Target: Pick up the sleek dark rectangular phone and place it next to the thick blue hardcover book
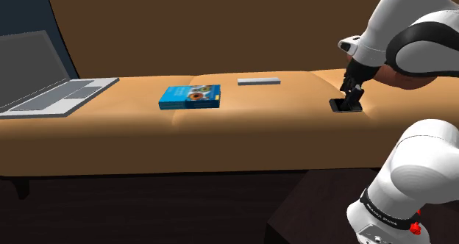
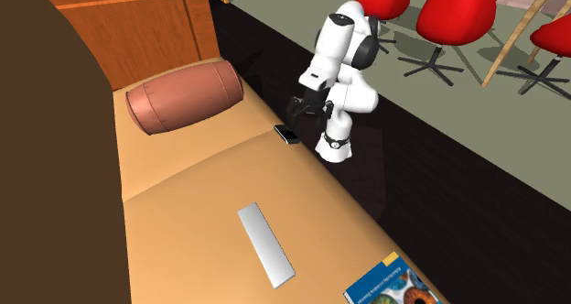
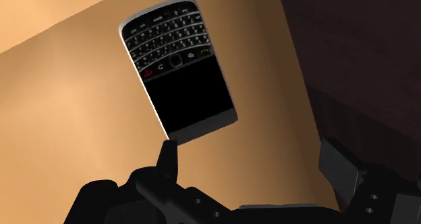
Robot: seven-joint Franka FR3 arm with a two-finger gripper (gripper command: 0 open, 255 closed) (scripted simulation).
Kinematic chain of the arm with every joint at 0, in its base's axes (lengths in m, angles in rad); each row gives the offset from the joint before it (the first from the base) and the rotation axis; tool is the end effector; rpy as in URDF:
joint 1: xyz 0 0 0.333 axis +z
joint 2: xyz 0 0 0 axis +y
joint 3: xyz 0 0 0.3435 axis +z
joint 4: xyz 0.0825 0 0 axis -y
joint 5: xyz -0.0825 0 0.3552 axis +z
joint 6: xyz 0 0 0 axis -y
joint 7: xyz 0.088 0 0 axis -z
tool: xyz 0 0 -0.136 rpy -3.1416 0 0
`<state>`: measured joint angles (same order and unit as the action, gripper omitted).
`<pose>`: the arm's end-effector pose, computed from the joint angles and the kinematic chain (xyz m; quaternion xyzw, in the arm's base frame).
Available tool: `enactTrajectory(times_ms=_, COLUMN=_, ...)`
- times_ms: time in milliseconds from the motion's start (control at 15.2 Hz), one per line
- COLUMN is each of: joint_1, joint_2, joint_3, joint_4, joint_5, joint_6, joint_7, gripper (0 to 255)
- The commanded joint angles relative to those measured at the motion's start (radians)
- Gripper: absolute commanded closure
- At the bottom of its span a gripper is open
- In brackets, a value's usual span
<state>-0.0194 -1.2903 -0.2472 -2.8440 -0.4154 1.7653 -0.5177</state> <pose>0.1542 -0.0967 0.4746 0.9667 0.2178 0.0698 0.1147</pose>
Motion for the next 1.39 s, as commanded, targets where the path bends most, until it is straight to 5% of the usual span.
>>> enactTrajectory(times_ms=0, joint_1=-0.018, joint_2=-0.057, joint_3=-0.072, joint_4=-0.043, joint_5=-0.088, joint_6=0.033, joint_7=-0.112, gripper=0)
enactTrajectory(times_ms=132, joint_1=-0.044, joint_2=-0.096, joint_3=-0.161, joint_4=-0.074, joint_5=-0.181, joint_6=0.077, joint_7=-0.225, gripper=0)
enactTrajectory(times_ms=660, joint_1=-0.077, joint_2=-0.046, joint_3=-0.255, joint_4=-0.145, joint_5=-0.275, joint_6=0.204, joint_7=-0.227, gripper=0)
enactTrajectory(times_ms=1188, joint_1=-0.077, joint_2=-0.047, joint_3=-0.255, joint_4=-0.145, joint_5=-0.274, joint_6=0.204, joint_7=-0.227, gripper=0)
enactTrajectory(times_ms=1254, joint_1=-0.077, joint_2=-0.047, joint_3=-0.255, joint_4=-0.145, joint_5=-0.274, joint_6=0.204, joint_7=-0.227, gripper=255)
enactTrajectory(times_ms=1320, joint_1=-0.077, joint_2=-0.047, joint_3=-0.255, joint_4=-0.145, joint_5=-0.274, joint_6=0.204, joint_7=-0.227, gripper=255)
